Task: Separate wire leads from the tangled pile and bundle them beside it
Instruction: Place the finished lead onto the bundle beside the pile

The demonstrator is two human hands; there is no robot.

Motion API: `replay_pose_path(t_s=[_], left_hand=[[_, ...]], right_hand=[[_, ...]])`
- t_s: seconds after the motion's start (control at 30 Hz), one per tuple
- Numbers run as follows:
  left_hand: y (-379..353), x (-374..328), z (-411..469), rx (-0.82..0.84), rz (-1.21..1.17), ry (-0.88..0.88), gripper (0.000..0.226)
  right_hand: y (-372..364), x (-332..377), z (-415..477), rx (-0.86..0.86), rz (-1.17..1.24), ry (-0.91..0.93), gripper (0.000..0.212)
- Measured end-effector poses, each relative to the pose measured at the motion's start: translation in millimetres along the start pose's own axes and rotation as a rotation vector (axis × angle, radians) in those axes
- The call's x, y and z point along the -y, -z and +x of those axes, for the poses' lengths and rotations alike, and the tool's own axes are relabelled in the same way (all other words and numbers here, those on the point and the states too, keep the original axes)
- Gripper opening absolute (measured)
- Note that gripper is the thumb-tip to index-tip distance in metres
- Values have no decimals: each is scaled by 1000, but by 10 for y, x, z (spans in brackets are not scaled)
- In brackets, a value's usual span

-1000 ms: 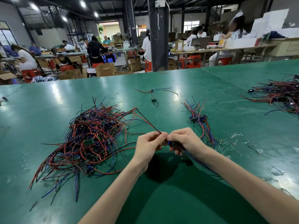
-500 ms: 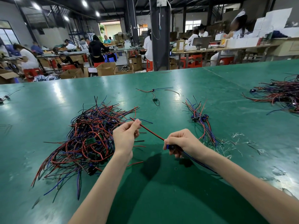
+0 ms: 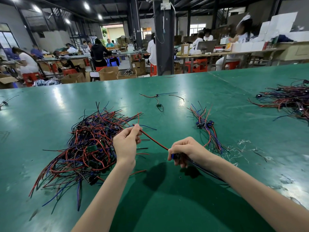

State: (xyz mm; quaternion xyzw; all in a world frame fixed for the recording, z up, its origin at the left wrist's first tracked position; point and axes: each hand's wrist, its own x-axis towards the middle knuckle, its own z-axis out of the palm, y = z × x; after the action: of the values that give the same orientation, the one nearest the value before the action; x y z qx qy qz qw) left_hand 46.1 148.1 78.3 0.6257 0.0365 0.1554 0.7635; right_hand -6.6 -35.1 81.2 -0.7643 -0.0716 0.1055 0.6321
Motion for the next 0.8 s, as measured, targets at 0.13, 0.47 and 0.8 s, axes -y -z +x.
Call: replay_pose_path(t_s=[0.13,0.47,0.8], left_hand=[[3,-5,-7,-8,-48,16,25],[5,-77,33,-18,-352,411,22],[-7,-65,36,-28,-318,396,22]], right_hand=[[3,7,-1,72,18,-10,23],[42,-2,27,132,19,30,21],[51,-26,32,137,-7,22,22]])
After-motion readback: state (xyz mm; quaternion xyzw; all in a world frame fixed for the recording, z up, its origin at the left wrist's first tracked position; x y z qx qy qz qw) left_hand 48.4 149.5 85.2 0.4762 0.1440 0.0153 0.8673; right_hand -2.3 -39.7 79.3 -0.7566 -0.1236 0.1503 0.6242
